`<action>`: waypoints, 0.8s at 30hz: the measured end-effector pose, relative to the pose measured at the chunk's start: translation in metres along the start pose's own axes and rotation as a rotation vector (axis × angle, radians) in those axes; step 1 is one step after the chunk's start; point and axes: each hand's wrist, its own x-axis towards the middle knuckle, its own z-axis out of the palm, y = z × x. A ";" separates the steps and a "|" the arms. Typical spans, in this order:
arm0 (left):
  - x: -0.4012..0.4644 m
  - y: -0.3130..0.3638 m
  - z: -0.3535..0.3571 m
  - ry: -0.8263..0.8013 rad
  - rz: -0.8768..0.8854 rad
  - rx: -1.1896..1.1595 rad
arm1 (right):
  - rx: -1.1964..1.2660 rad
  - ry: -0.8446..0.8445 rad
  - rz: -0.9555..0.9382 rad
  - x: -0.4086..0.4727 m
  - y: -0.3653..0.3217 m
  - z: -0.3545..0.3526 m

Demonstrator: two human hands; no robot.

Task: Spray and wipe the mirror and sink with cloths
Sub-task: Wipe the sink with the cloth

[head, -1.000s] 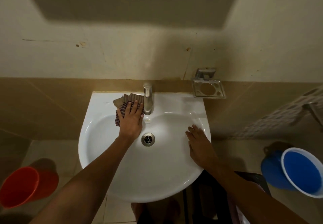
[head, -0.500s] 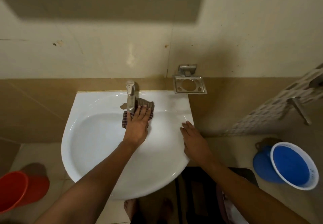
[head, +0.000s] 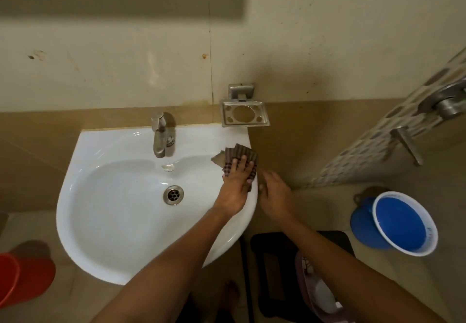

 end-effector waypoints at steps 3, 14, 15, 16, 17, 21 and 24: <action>-0.017 0.005 0.009 -0.033 -0.031 -0.113 | -0.049 0.056 0.038 0.004 0.004 -0.005; -0.115 0.004 -0.035 -0.291 -0.142 -0.269 | -0.029 0.036 0.073 -0.015 -0.019 0.016; -0.122 0.002 -0.046 -0.290 -0.189 -0.365 | -0.033 0.020 0.056 -0.019 -0.026 0.019; -0.126 0.000 -0.059 -0.276 -0.250 -0.482 | -0.033 0.003 0.036 -0.021 -0.031 0.022; -0.132 -0.001 -0.074 -0.255 -0.322 -0.602 | -0.021 -0.011 0.013 -0.024 -0.039 0.025; -0.154 -0.006 -0.124 -0.134 -0.533 -1.134 | 0.200 -0.084 0.052 -0.041 -0.081 0.037; -0.169 -0.013 -0.150 -0.031 -0.571 -1.443 | 0.631 -0.161 0.298 -0.055 -0.121 0.046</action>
